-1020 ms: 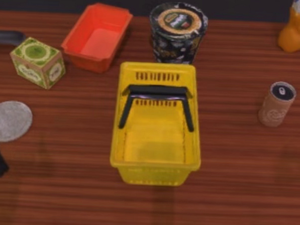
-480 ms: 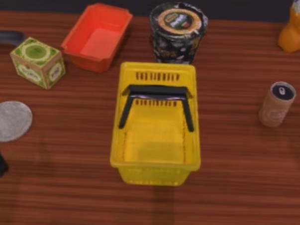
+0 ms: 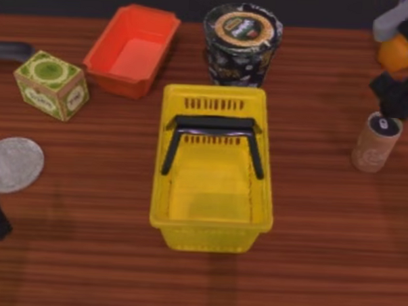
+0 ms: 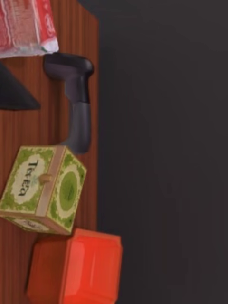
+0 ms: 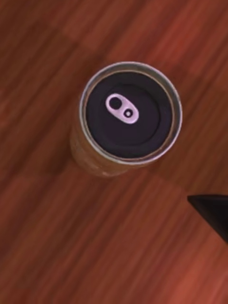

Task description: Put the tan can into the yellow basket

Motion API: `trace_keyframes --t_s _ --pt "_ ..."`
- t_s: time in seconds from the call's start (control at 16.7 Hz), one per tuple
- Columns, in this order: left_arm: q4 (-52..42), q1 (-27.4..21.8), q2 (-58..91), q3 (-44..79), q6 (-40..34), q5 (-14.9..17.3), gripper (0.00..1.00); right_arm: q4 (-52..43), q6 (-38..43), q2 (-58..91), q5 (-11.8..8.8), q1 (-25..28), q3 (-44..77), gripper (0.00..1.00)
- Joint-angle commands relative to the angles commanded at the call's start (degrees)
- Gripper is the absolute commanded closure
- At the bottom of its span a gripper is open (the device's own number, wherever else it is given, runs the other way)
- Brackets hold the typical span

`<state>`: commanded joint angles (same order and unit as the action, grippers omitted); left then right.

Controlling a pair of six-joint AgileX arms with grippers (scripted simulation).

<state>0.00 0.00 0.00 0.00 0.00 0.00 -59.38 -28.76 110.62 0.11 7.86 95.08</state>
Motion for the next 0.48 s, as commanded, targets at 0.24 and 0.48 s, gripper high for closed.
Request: trace_keyframes --t_s 0.24,0.48 --pt "0.0 0.0 0.0 0.0 0.0 0.0 0.00 -8.1 -3.6 13.9 0.0 1.0 10.9 0.00" --pt "0.0 0.0 0.0 0.0 0.0 0.0 0.00 -11.0 -4.8 18.2 0.1 1.4 14.1 0.00"
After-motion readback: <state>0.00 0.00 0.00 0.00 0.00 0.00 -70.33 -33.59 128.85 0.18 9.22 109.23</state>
